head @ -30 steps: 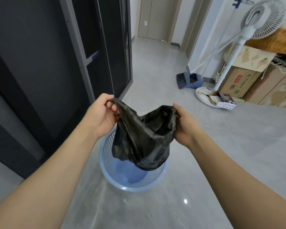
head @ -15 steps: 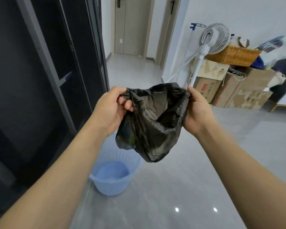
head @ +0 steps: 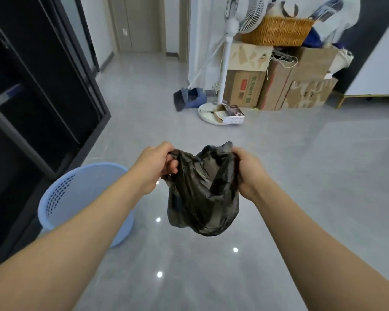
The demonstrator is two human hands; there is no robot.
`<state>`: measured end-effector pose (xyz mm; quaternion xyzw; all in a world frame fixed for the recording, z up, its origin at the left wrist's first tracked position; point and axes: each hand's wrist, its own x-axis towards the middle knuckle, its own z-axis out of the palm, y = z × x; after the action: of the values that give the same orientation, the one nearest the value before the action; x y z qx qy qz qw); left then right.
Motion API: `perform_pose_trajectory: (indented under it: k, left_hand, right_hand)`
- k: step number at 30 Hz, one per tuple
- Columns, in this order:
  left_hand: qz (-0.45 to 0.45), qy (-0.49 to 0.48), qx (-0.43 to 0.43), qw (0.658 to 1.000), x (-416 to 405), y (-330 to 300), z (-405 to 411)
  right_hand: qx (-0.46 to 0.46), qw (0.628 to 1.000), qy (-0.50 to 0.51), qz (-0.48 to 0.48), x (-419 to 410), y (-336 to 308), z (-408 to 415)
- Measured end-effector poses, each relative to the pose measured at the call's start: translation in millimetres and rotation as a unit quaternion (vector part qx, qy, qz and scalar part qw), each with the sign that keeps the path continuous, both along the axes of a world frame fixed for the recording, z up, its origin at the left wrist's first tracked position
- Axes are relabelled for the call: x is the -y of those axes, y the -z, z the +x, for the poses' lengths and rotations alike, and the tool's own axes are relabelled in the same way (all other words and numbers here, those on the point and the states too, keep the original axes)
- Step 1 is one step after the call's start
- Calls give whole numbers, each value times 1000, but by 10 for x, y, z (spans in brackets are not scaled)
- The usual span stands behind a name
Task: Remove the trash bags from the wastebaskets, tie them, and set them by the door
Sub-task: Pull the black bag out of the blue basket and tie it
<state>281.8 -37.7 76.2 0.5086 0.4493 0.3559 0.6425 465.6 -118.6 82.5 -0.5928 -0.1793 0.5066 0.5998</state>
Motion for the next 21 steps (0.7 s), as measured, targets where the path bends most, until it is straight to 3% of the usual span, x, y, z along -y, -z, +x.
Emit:
perform_pose_trajectory:
  k: [6, 9, 13, 15, 17, 19, 21]
  left_hand:
    - [-102, -9, -145, 984, 349, 950, 134]
    - [-135, 3, -209, 969, 488, 1309, 99]
    - [-44, -102, -216, 970, 493, 1604, 27]
    - [-13, -171, -245, 954, 484, 1709, -12]
    - [-65, -247, -248, 935, 456, 1818, -32]
    - [-219, -270, -176, 921, 443, 1876, -18]
    - [-346, -221, -109, 905, 426, 1934, 2]
  right_hand:
    - [141, 973, -81, -161, 326, 951, 336]
    - [166, 962, -99, -192, 462, 1240, 415]
    - [261, 939, -38, -222, 548, 1505, 591]
    - [232, 947, 5, -221, 588, 1610, 657]
    - [130, 963, 10, -236, 648, 1760, 670]
    - [18, 964, 15, -264, 724, 1921, 637]
    - [-46, 955, 26, -292, 754, 2080, 652]
